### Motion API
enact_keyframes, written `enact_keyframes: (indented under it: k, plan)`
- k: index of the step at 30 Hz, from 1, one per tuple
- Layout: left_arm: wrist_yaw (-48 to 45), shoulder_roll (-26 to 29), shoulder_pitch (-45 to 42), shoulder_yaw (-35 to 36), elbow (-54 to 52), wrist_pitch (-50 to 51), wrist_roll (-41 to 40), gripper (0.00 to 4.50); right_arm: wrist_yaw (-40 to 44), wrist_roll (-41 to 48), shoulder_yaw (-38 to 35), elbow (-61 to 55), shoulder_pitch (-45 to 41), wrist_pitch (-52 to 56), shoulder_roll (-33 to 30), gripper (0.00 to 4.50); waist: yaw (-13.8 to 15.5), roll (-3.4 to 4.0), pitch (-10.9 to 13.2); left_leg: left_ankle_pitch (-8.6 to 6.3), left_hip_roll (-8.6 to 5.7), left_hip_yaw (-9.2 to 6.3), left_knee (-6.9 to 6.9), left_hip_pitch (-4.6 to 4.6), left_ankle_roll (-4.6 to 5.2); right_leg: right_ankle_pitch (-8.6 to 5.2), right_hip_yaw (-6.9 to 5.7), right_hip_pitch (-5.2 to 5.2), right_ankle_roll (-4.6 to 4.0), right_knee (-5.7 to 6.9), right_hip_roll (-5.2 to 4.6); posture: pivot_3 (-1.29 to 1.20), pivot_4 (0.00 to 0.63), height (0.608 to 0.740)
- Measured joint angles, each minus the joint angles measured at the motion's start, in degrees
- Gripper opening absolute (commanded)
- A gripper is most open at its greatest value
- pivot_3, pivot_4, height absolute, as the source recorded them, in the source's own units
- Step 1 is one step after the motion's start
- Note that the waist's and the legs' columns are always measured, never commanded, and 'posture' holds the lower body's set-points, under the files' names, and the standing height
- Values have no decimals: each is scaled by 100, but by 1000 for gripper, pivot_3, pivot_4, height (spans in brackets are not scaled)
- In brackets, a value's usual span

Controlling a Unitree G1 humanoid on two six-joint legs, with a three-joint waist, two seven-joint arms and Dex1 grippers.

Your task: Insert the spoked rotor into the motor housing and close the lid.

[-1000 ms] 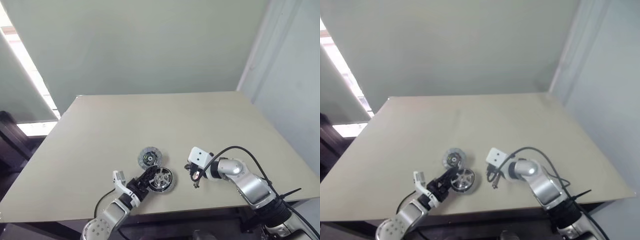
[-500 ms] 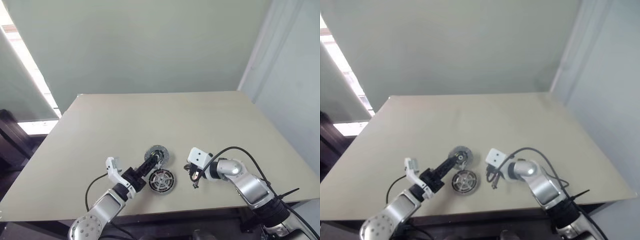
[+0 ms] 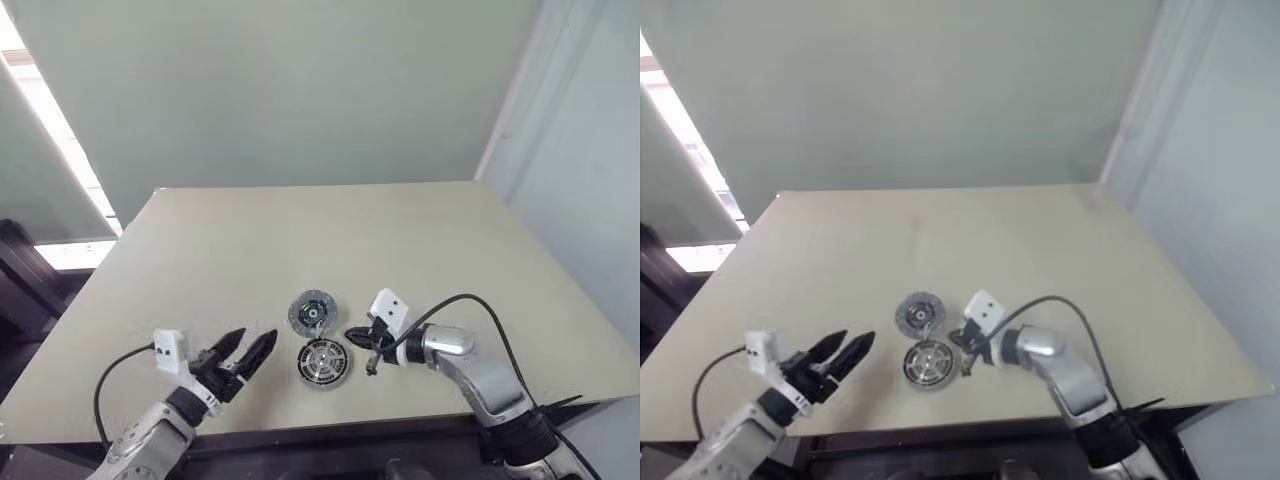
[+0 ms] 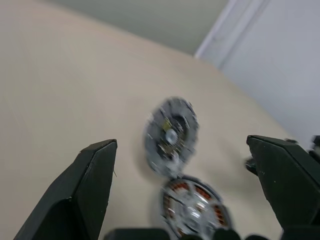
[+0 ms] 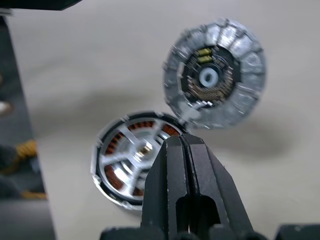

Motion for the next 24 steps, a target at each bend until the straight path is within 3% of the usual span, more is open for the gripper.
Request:
enact_keyframes:
  k: [5,9,17,24]
  plan:
    - [-464,38,0,-101,448,-1041,922,4467,-135,-137,262,101,93,-370,124,0,-4,3,1,0,1,0,-4,1,0,0,-1,-2,0,0,1,0,0,740]
    - [-707,177,121,-194,730,-1284,1311,4467,-285,-384,534,429,198,-796,232,0,-9,4,2,0,1,1,-5,-1,1,0,0,-5,0,0,1,0,0,740]
    - [-773,284,208,-259,931,-1151,1440,4467,-626,-515,639,1147,177,-1335,788,0,-8,5,3,0,5,-2,-2,2,1,0,-5,-3,0,5,1,0,0,740]
    - [-748,301,196,-265,928,-1010,1442,4467,-633,-1065,967,2000,-25,-1774,694,0,-13,4,2,0,6,-1,-1,10,2,0,-3,2,0,10,2,0,0,740]
